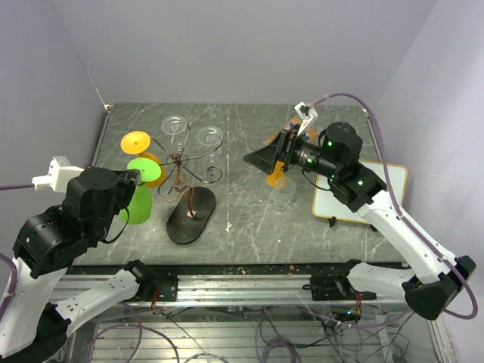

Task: Take the wine glass off the wine glass rack

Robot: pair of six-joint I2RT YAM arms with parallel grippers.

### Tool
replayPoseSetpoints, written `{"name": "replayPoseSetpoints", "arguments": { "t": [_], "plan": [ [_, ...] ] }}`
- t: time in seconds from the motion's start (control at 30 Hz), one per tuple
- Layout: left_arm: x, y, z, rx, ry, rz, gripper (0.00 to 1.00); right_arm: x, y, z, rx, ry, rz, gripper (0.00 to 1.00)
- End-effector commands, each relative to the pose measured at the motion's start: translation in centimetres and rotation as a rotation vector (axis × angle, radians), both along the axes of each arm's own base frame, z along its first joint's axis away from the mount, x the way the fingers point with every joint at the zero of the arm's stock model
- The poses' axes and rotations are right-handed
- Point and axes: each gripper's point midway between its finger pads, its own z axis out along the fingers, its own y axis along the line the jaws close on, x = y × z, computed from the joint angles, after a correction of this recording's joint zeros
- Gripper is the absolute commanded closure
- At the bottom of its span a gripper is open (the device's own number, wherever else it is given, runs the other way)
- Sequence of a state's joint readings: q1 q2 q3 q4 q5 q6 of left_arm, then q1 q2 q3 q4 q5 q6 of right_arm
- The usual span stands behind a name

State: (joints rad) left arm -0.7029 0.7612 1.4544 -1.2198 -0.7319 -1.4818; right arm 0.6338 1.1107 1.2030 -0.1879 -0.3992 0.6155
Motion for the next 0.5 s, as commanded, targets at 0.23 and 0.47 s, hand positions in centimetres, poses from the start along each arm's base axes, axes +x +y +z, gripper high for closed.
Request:
{"name": "replayPoseSetpoints", "arguments": {
  "t": [0.23, 0.47],
  "plan": [
    [-1.1, 1.0, -0.6, -0.084, -0.031, 0.031, 0.93, -1.1, 1.8, 2.1, 0.089, 0.001, 0.130, 0.05],
    [-0.9, 0.9, -0.5, -0.074, -0.032, 0.030, 0.93, -2.1, 3.2, 1.6, 0.070, 0.000, 0.198, 0.05]
  ]
}}
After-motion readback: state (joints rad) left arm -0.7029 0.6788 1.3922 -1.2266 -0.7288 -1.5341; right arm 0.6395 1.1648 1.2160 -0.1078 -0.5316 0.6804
